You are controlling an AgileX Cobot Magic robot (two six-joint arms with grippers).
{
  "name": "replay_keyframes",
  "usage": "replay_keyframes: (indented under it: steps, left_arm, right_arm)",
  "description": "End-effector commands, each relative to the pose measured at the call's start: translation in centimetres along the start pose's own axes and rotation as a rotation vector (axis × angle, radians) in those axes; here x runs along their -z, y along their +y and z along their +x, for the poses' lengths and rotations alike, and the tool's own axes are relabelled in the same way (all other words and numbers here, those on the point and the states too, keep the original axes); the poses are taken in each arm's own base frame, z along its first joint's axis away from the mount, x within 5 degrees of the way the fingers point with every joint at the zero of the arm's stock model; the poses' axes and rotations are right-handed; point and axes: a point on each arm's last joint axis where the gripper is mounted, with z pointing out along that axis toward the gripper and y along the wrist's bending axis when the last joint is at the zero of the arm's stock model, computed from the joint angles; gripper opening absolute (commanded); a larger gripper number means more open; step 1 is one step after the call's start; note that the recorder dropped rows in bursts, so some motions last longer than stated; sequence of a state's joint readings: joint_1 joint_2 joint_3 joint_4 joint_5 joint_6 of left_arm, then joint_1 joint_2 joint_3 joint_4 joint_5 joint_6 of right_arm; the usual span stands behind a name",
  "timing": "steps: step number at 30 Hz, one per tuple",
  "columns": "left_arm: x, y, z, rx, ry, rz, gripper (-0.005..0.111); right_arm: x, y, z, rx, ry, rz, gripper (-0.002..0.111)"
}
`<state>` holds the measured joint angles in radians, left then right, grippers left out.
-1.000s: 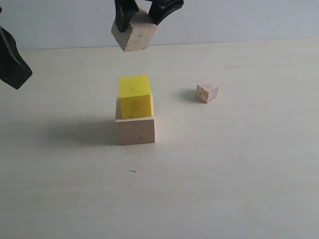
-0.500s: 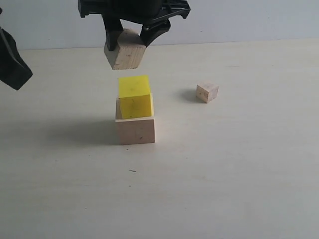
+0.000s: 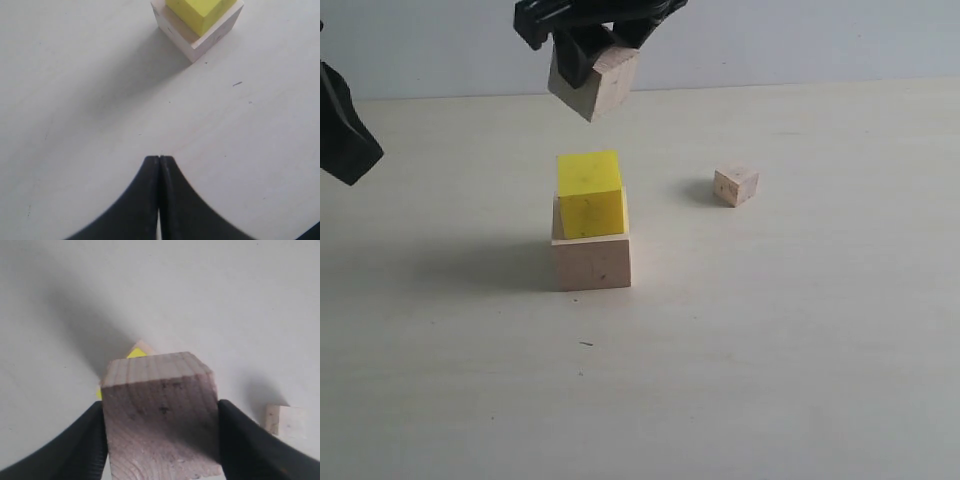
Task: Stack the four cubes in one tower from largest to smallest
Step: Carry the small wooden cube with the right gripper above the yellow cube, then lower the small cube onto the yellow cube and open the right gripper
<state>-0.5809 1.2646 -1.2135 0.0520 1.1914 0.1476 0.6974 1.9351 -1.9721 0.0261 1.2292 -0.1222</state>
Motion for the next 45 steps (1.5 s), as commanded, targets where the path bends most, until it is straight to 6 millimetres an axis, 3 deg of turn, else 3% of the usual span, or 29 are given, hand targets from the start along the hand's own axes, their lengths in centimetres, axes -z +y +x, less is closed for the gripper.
replay_keyframes:
  steps: [1,15,25,33,45]
  left_arm:
    - [0.0,0.0,0.1,0.000,0.002,0.006,0.000]
    - [0.0,0.0,0.1,0.000,0.001,0.008,0.000]
    - [0.0,-0.1,0.1,0.002,0.003,0.012,0.000]
    - [0.0,-0.1,0.1,0.002,0.005,0.012,0.000]
    - [0.0,-0.1,0.1,0.002,0.003,0.012,0.000]
  right_arm:
    - [-0.2,-1.2,0.1,0.066,0.010,0.081,0.000]
    - [-0.8,-0.8,0.1,0.097,0.017,0.040,0.000]
    - [-4.2,-0.2,0.1,0.523,0.064,-0.060,0.000]
    - [-4.2,-0.4,0.1,0.739,0.064,-0.056,0.000]
    - [-4.2,0.2,0.0,0.744,0.030,-0.114,0.000]
